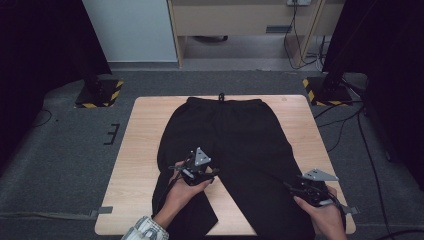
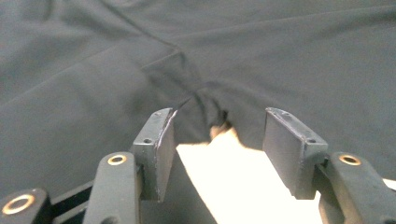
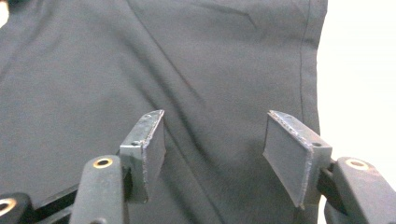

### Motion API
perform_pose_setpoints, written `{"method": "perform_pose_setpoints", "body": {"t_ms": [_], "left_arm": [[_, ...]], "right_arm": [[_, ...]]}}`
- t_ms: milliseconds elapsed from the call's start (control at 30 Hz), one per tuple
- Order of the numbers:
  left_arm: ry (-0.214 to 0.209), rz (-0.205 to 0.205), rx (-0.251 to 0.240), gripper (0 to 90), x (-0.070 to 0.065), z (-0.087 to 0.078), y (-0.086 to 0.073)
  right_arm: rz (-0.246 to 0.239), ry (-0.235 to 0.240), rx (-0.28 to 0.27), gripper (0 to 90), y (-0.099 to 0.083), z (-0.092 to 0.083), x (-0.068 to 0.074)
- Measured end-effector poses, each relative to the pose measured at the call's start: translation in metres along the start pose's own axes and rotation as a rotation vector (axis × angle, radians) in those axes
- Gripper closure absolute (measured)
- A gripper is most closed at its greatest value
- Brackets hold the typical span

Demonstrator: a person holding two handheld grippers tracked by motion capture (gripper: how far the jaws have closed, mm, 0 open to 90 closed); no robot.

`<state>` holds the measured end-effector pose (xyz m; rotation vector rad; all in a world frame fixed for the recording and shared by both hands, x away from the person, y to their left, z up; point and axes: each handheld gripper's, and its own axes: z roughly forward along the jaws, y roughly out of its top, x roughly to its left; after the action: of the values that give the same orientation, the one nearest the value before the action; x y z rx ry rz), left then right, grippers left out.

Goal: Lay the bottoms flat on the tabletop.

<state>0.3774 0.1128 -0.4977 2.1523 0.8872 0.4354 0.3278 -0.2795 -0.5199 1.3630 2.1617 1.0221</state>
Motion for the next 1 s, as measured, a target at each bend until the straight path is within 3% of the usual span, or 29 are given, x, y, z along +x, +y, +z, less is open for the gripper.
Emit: {"method": "perform_pose_setpoints", "body": {"t_ms": [167,267,367,533,633,733,800,1000], "left_arm": [[0.067,-0.001,0.013,40.1,0.004,-0.021,-0.019],[0.082,-0.018,0.016,36.2,0.006,-0.030,-0.025],[0.119,-0.026,0.010,34.6,0.011,-0.051,-0.044],[0.162,-0.084,0.018,35.0,0.038,-0.071,-0.062],[0.209,-0.123,0.008,35.4,0.060,-0.081,-0.069],[0.253,-0.139,0.032,37.8,0.079,-0.082,-0.077],[0.262,-0.191,0.033,38.6,0.092,-0.081,-0.082],[0.297,-0.199,0.023,41.7,0.107,-0.085,-0.085]], "right_arm": [[-0.017,0.003,0.005,36.6,0.010,0.016,-0.001],[-0.028,0.010,0.006,35.5,0.015,0.023,0.000],[-0.060,0.037,0.010,30.1,0.022,0.033,0.006],[-0.083,0.057,-0.002,27.5,0.025,0.034,0.012],[-0.092,0.050,-0.012,34.7,0.027,0.033,0.012],[-0.099,0.050,-0.024,44.4,0.028,0.032,0.012],[-0.104,0.051,-0.029,48.8,0.028,0.032,0.012],[-0.123,0.056,-0.022,57.2,0.028,0.031,0.012]]}}
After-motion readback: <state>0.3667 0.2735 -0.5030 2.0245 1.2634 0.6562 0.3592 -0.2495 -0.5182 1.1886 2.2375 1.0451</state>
